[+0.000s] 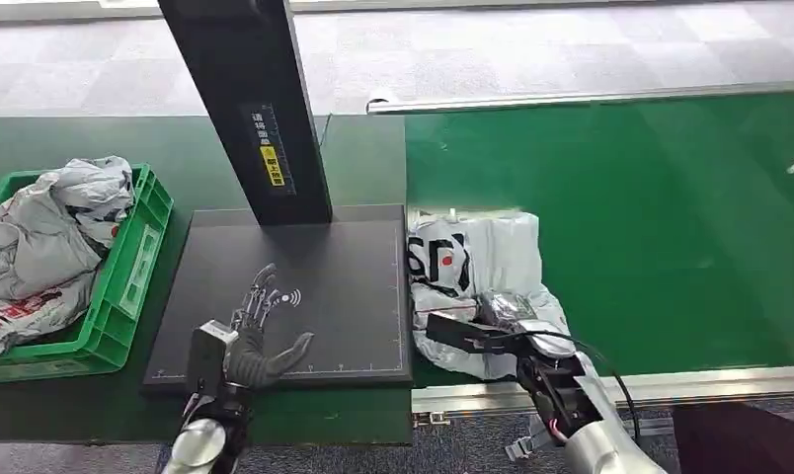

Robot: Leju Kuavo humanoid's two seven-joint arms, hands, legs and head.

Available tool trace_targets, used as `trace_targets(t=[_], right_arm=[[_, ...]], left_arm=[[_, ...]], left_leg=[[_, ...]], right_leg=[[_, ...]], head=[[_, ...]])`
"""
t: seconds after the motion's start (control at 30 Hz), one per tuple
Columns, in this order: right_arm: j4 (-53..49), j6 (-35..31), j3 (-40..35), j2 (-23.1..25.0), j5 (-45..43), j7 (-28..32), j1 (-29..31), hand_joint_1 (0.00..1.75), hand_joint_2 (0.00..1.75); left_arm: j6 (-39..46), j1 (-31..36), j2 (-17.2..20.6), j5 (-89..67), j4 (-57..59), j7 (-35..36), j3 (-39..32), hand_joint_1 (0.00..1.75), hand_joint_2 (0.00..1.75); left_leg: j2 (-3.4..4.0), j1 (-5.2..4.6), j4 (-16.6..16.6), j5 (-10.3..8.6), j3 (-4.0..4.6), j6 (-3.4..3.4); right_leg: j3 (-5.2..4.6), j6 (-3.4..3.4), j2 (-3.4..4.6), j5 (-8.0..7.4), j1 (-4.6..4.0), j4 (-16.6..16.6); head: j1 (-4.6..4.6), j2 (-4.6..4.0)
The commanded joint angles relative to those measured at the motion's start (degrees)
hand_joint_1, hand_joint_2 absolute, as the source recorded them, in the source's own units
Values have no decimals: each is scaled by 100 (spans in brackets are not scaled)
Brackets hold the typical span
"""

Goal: Moved the parcel from conveyor to table for the left to box.

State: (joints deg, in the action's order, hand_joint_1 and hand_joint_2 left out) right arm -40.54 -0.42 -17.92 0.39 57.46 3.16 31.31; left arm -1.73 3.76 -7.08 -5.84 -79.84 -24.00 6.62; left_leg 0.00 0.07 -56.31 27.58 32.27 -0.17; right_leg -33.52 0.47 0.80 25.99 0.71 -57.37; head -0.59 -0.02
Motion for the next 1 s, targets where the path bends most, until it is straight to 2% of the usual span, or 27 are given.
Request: trace_targets(t=[0.03, 0.13, 0.3, 0.37, 0.63, 0.7, 0.77, 0.87, 0.97, 1.0], right_arm=[[-1994, -1711, 1019, 300, -1250, 1286, -506, 175, 175], [-3123, -2040, 1251, 311, -1716, 1730, -894, 175, 175], [-3113, -2050, 1241, 324, -1721, 1743, -903, 175, 175], [-3150, -2438, 1352, 412, -1948, 2156, -906, 175, 175], [-3646, -2794, 1363, 448, -2379, 2596, -1071, 175, 175], [-3751, -2986, 1303, 447, -2602, 2938, -1114, 175, 175], [-3921, -2938, 1157, 455, -2792, 3199, -1153, 175, 175], [-3811, -2725, 798, 436, -2693, 3273, -1051, 175, 175], [-3120, -2391, 324, 440, -2398, 3228, -575, 175, 175], [-2730, -2076, 28, 402, -2027, 3019, -274, 175, 175]], left_arm=[[987, -283, -117, -176, -338, -759, -462, 0, 175], [1586, -206, -55, -334, -463, -835, -385, 0, 175], [1600, -176, -43, -333, -404, -836, -377, 0, 175], [1715, -173, -45, -344, -353, -848, -370, 0, 175], [2261, -201, -159, -277, -467, -1005, -551, 0, 175], [2437, -228, -237, -13, -615, -1162, -695, 0, 175], [2669, -205, -310, 273, -790, -1340, -872, 0, 175], [2842, -196, -334, 593, -967, -1587, -1002, 0, 175], [3027, -197, -324, 664, -1205, -1600, -949, 0, 175], [3408, -183, -349, 490, -1417, -1600, -965, 0, 175]], left_leg=[[10, 0, 1, 5, -1, -5], [-8, 1, -1, 6, 2, -7], [-10, 2, 2, 1, 7, -3], [-4, 2, 2, 1, 5, -3], [-4, 1, 8, 5, -7, -6], [-2, 1, 2, 2, 5, -4], [-3, 2, 3, 6, -3, -6], [6, 3, -1, 6, 2, -6], [16, 2, 0, 4, 5, -4], [27, 3, 0, 5, 1, -5]], right_leg=[[-4, -4, 6, 2, -1, -1], [-5, -8, -15, 11, -2, -5], [-7, -4, -12, 5, -3, 2], [-5, -2, -8, 4, -3, 4], [5, -5, -11, 8, -2, 6], [-8, -1, -5, 4, -1, 2], [0, -4, -9, 8, -3, 3], [-7, -3, 1, 5, -3, -1], [-12, -1, 14, -1, -3, 0], [-10, -3, 21, -3, -4, 0]], head=[[0, 0], [0, 0], [-2, 0], [0, 0], [-2, 0], [-2, 0], [0, 0], [0, 0], [0, 0], [0, 0]])
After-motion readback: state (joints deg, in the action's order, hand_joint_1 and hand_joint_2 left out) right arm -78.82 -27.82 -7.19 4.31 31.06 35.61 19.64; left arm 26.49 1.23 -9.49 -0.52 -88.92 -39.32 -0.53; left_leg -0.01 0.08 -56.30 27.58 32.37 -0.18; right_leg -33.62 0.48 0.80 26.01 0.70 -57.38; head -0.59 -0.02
